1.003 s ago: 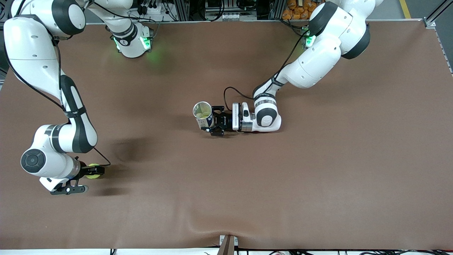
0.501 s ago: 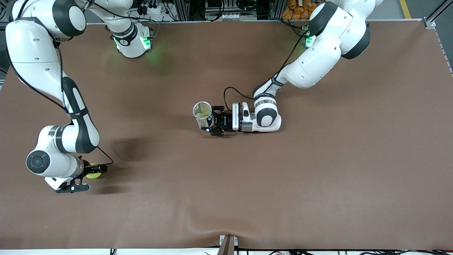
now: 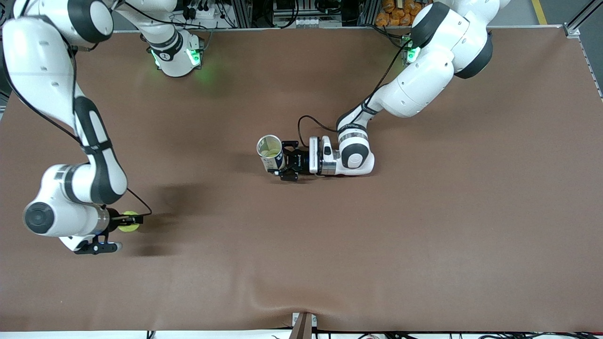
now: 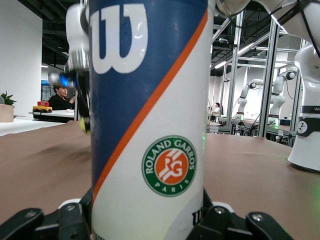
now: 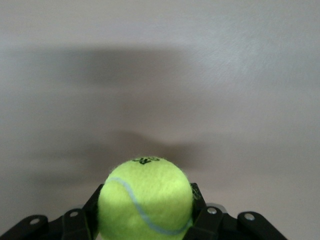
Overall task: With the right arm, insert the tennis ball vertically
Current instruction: 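Lift the second ball and carry it toward the can's open end, then open the right gripper to drop the second ball into the can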
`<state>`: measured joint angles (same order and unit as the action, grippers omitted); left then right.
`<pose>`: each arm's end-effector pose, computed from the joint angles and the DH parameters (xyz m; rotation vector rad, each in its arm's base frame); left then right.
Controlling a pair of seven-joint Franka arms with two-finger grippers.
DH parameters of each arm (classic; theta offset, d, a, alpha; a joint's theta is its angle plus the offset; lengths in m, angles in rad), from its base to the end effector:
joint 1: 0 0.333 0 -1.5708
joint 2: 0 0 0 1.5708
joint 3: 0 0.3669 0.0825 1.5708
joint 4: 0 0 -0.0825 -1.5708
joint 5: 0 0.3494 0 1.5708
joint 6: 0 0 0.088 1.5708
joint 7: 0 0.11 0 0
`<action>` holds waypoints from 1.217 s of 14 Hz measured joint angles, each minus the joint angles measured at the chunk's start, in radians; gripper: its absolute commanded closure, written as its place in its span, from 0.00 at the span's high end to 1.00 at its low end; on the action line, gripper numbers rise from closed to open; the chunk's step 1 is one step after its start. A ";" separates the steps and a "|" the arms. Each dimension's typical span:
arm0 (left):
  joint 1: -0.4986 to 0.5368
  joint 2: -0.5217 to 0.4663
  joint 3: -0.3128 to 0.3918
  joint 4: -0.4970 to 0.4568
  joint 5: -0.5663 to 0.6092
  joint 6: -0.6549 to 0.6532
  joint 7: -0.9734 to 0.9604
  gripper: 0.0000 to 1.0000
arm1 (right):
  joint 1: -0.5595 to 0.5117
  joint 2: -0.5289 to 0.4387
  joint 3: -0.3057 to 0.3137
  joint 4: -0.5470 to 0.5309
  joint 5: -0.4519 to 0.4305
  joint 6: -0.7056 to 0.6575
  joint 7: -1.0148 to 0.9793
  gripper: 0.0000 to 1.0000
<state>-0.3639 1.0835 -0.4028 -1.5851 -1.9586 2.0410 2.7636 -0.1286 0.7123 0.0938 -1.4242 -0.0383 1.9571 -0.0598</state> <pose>0.5045 -0.4807 0.1126 1.1816 -1.1096 1.1649 0.7072 -0.0424 0.3167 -3.0923 -0.0391 0.2708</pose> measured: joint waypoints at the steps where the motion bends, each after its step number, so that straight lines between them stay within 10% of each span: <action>1: 0.000 0.000 0.000 0.000 0.000 0.000 0.000 0.74 | 0.016 -0.053 0.004 0.004 0.025 -0.063 0.034 0.39; 8: 0.000 0.000 0.000 -0.001 0.000 0.000 0.000 0.74 | 0.253 -0.348 0.015 -0.008 0.058 -0.370 0.428 0.35; 17: 0.000 0.000 0.000 -0.001 0.000 0.000 0.000 0.74 | 0.608 -0.351 0.017 -0.081 0.098 -0.320 1.024 0.35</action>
<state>-0.3641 1.0833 -0.4029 -1.5864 -1.9586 2.0411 2.7636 0.4797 0.3616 0.1103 -1.5052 0.0595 1.6372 0.9639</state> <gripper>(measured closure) 0.251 0.317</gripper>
